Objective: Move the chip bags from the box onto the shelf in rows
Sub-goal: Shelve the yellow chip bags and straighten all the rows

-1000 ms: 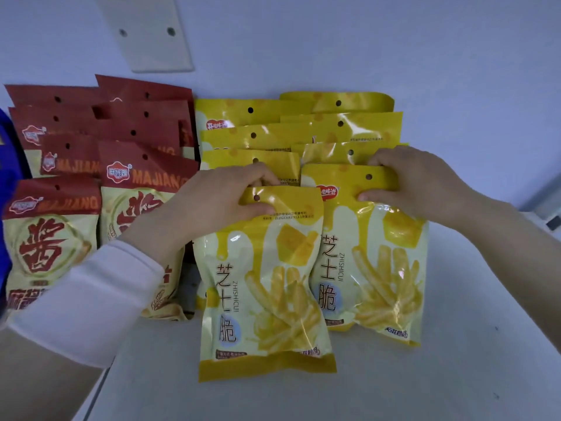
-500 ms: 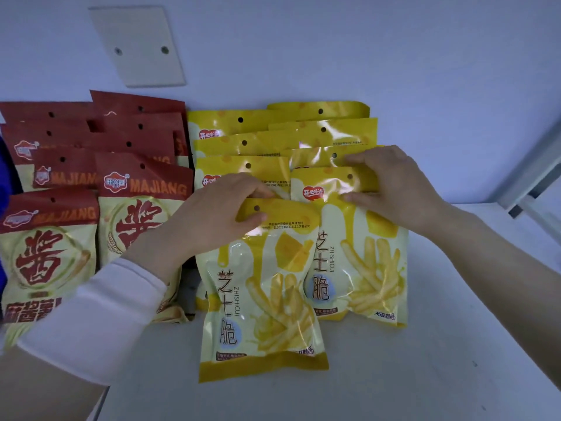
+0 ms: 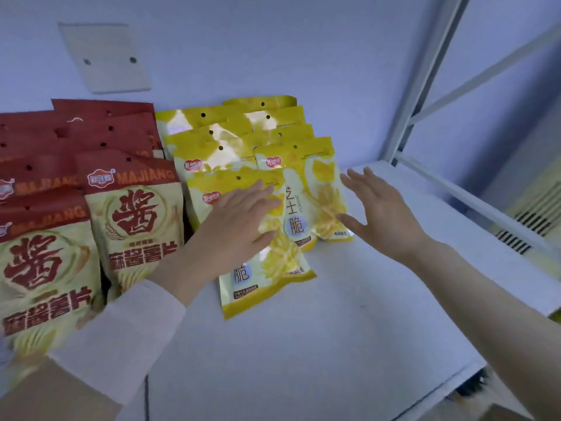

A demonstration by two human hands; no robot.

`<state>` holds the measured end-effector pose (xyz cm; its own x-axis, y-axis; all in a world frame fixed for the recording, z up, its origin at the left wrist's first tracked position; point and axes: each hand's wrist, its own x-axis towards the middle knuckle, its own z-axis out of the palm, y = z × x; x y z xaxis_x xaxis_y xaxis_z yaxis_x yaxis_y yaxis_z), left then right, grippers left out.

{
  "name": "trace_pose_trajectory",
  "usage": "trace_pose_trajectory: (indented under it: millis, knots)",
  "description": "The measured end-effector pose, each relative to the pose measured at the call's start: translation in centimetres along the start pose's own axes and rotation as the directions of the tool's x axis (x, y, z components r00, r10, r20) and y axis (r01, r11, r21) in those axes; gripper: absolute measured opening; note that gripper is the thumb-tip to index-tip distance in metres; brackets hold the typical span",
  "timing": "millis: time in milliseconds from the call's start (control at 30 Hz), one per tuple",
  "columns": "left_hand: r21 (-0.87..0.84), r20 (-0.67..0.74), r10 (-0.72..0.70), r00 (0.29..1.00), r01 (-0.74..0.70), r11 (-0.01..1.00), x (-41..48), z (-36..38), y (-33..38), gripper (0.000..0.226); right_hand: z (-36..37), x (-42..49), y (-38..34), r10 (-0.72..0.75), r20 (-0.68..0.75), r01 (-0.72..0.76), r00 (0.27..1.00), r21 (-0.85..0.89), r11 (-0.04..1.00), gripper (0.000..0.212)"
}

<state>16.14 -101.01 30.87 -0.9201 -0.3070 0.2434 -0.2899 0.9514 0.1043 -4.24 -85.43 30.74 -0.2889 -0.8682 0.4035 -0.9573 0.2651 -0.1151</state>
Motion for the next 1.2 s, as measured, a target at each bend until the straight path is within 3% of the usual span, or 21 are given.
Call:
trace_pose_trajectory:
  millis: [133, 267, 533, 733, 1067, 1200]
  knots:
    - [-0.026, 0.101, 0.085, 0.991, -0.082, 0.996, -0.8, 2.3, 4.3, 0.058, -0.8, -7.5, -0.6, 0.133, 0.02, -0.131, 0.991, -0.095, 0.987, 0.061]
    - [-0.049, 0.125, 0.256, 0.959, -0.251, 0.967, 0.0, 4.5, 11.7, 0.063, -3.2, -16.3, 0.6, 0.291, 0.026, -0.284, 0.956, -0.154, 0.946, 0.062]
    - [-0.096, 0.177, 0.546, 0.819, -0.538, 0.838, -2.6, 6.8, 31.8, 0.064, -11.0, -36.4, 2.5, 0.603, -0.057, -0.601, 0.795, -0.203, 0.773, 0.069]
    - [-0.173, 0.223, 0.703, 0.675, -0.682, 0.71, -10.0, 10.3, 48.9, 0.067, -15.6, -55.7, 1.9, 0.781, -0.094, -0.778, 0.618, -0.22, 0.589, 0.068]
    - [-0.283, 0.257, 0.906, 0.335, -0.871, 0.402, -22.9, 14.6, 72.1, 0.067, -19.9, -82.5, -2.6, 0.965, -0.155, -0.975, 0.209, -0.111, 0.194, 0.069]
    - [-0.319, 0.262, 0.938, 0.226, -0.897, 0.305, -25.9, 16.1, 79.2, 0.067, -21.1, -89.1, -3.0, 0.968, -0.217, -0.988, 0.127, -0.111, 0.105, 0.067]
